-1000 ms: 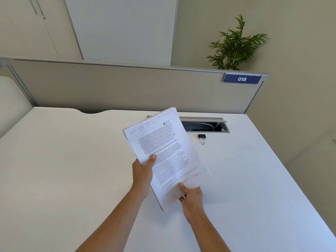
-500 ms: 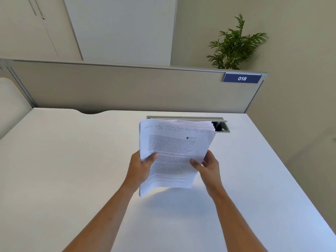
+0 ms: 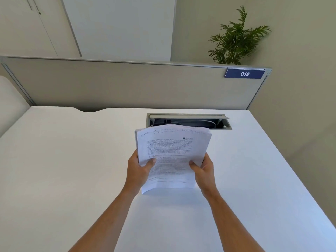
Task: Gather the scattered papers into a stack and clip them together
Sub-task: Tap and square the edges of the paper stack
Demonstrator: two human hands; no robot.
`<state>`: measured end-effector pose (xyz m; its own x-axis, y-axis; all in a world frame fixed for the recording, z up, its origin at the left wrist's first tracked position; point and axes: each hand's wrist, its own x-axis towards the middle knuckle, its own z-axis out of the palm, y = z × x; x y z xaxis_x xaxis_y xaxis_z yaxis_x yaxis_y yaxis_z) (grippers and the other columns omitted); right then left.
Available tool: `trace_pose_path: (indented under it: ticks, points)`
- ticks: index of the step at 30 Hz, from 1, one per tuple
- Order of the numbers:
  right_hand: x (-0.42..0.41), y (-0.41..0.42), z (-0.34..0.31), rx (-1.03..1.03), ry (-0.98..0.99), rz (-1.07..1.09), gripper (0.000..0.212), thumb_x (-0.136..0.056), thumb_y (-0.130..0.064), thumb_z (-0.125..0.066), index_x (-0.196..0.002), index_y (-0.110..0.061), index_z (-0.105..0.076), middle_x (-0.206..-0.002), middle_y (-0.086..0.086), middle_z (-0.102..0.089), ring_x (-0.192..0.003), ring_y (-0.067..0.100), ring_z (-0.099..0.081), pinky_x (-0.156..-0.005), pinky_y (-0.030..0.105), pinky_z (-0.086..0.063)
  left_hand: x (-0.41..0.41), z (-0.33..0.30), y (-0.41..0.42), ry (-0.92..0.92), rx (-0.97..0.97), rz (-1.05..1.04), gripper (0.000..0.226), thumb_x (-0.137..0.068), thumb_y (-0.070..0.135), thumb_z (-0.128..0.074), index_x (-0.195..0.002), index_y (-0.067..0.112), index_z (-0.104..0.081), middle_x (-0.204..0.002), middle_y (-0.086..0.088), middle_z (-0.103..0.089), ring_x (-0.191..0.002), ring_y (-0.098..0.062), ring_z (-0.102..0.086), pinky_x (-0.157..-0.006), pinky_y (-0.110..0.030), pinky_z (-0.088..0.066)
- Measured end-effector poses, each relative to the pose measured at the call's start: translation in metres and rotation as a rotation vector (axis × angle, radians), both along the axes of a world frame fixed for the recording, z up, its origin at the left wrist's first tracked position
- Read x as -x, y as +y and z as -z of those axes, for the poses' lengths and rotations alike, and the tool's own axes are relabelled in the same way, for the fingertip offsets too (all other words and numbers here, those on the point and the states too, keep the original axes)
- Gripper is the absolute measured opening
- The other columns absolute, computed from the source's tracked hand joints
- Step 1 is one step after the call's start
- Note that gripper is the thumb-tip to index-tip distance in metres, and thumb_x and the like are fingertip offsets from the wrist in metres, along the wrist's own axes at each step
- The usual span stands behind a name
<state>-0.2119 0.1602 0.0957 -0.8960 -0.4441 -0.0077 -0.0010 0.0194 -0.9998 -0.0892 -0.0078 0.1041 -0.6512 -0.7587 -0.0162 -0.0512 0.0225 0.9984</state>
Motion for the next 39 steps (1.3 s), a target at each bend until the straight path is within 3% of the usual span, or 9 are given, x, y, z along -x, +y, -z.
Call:
trace_pose_path:
  ticks: [6,11,16,19,27,32,37,39]
  points:
    - [-0.004,-0.005,0.004,-0.01,0.009,0.047,0.044,-0.091,0.007,-0.055,-0.111,-0.031,-0.057,-0.114,-0.002,-0.067,-0.107,0.013,-0.063,-0.089,0.027,-0.052,0.005,0.005,0.01,0.014,0.007,-0.07,0.035,-0.084,-0.001,-0.068,-0.117,0.009,-0.06,-0.108,-0.005,-0.069,-0.098,-0.019,-0.065,-0.071,-0.014,-0.049]
    - [-0.003,-0.003,0.004,-0.03,0.05,0.089,0.037,-0.091,0.004,-0.057,-0.106,-0.03,-0.055,-0.107,-0.004,-0.066,-0.099,0.013,-0.063,-0.076,0.017,-0.051,0.008,0.0,0.01,0.019,0.051,-0.067,0.033,-0.086,-0.001,-0.067,-0.116,0.01,-0.059,-0.105,0.001,-0.067,-0.096,-0.011,-0.064,-0.066,-0.005,-0.048]
    - [0.012,-0.001,-0.005,-0.057,0.049,0.096,0.027,-0.086,-0.001,-0.057,-0.101,-0.023,-0.058,-0.101,0.001,-0.068,-0.092,0.017,-0.067,-0.074,0.031,-0.058,0.021,-0.01,-0.001,-0.015,0.012,0.007,0.033,-0.084,-0.001,-0.067,-0.104,0.023,-0.057,-0.101,0.008,-0.068,-0.086,-0.001,-0.066,-0.068,-0.012,-0.05]
    - [0.024,0.001,-0.003,-0.098,-0.02,0.066,0.026,-0.08,-0.004,-0.055,-0.101,-0.018,-0.061,-0.101,0.004,-0.071,-0.093,0.021,-0.07,-0.076,0.037,-0.06,0.031,-0.009,-0.011,-0.089,-0.074,0.077,0.036,-0.084,-0.002,-0.068,-0.111,0.017,-0.054,-0.105,0.004,-0.068,-0.093,-0.011,-0.066,-0.073,-0.022,-0.05]
    - [0.046,-0.005,0.026,-0.211,-0.205,0.039,0.031,-0.08,0.002,-0.053,-0.104,-0.015,-0.062,-0.101,0.004,-0.075,-0.09,0.023,-0.074,-0.076,0.044,-0.062,0.053,0.022,-0.021,-0.3,-0.079,0.117,0.043,-0.085,0.001,-0.07,-0.117,0.017,-0.045,-0.111,0.0,-0.061,-0.093,-0.013,-0.06,-0.066,-0.019,-0.046]
    - [0.057,-0.011,0.049,-0.292,-0.256,0.045,0.031,-0.081,0.001,-0.054,-0.105,-0.017,-0.064,-0.101,0.003,-0.075,-0.09,0.023,-0.073,-0.078,0.043,-0.062,0.064,0.046,-0.021,-0.393,-0.046,0.059,0.055,-0.081,0.004,-0.075,-0.126,0.015,-0.045,-0.112,-0.001,-0.06,-0.095,-0.021,-0.06,-0.077,-0.028,-0.049]
    - [0.066,-0.017,0.056,-0.393,-0.204,0.05,0.029,-0.083,0.001,-0.055,-0.107,-0.014,-0.06,-0.103,0.003,-0.071,-0.091,0.021,-0.069,-0.067,0.025,-0.056,0.076,0.064,-0.024,-0.457,-0.027,0.014,0.058,-0.081,0.003,-0.075,-0.128,0.018,-0.045,-0.102,-0.004,-0.064,-0.093,-0.026,-0.063,-0.079,-0.034,-0.049]
    - [0.07,-0.018,0.062,-0.437,-0.18,0.046,0.028,-0.083,0.0,-0.055,-0.106,-0.016,-0.059,-0.104,0.004,-0.071,-0.093,0.022,-0.069,-0.068,0.024,-0.055,0.08,0.071,-0.025,-0.484,-0.009,-0.004,0.059,-0.08,0.002,-0.075,-0.129,0.018,-0.045,-0.096,-0.004,-0.064,-0.092,-0.026,-0.063,-0.078,-0.035,-0.05]
